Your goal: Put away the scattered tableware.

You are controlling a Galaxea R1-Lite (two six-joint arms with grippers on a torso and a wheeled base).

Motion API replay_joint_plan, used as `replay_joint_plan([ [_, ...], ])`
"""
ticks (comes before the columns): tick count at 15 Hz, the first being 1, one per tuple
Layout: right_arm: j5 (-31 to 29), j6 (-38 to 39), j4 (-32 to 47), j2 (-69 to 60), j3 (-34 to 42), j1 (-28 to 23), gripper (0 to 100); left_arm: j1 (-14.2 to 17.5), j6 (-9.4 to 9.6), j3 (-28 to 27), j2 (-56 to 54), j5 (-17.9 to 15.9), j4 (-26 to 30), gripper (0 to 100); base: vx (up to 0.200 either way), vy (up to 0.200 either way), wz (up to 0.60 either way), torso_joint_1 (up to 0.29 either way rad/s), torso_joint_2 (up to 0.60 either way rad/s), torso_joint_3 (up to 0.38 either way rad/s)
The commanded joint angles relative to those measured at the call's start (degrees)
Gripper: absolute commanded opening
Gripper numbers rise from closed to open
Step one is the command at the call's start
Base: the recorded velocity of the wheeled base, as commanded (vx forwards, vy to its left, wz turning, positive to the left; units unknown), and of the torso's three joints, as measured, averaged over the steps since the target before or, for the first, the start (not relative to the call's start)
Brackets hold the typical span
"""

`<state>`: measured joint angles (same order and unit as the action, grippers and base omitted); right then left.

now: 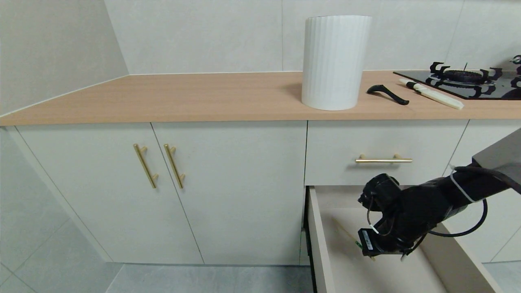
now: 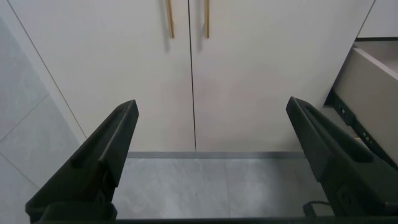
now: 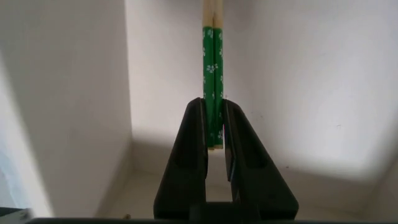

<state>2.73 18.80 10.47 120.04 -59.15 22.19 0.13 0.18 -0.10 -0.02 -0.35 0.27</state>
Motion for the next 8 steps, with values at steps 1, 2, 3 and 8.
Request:
replay_joint_plan([
  [1, -0.27, 0.71, -1.07, 4.15, 0.09, 1.1, 0, 0.04, -0.01, 0.01, 0.02, 0.0, 0.0, 100, 0.0, 0.0, 0.0, 0.0, 0.0, 0.0],
  [2, -1.24, 0.8, -1.95, 5.38, 0.17, 1.54, 0, 0.04, -0.01, 0.01, 0.02, 0.0, 0.0, 100, 0.0, 0.0, 0.0, 0.0, 0.0, 0.0],
  [3, -2.03, 0.98, -2.56, 6.08, 0.17, 1.72, 0, 0.04, -0.01, 0.01, 0.02, 0.0, 0.0, 100, 0.0, 0.0, 0.0, 0.0, 0.0, 0.0],
  [8, -3.87, 1.86, -6.08, 8.19, 1.14, 2.33, 0, 0.04, -0.01, 0.01, 0.02, 0.0, 0.0, 100, 0.0, 0.0, 0.0, 0.0, 0.0, 0.0],
])
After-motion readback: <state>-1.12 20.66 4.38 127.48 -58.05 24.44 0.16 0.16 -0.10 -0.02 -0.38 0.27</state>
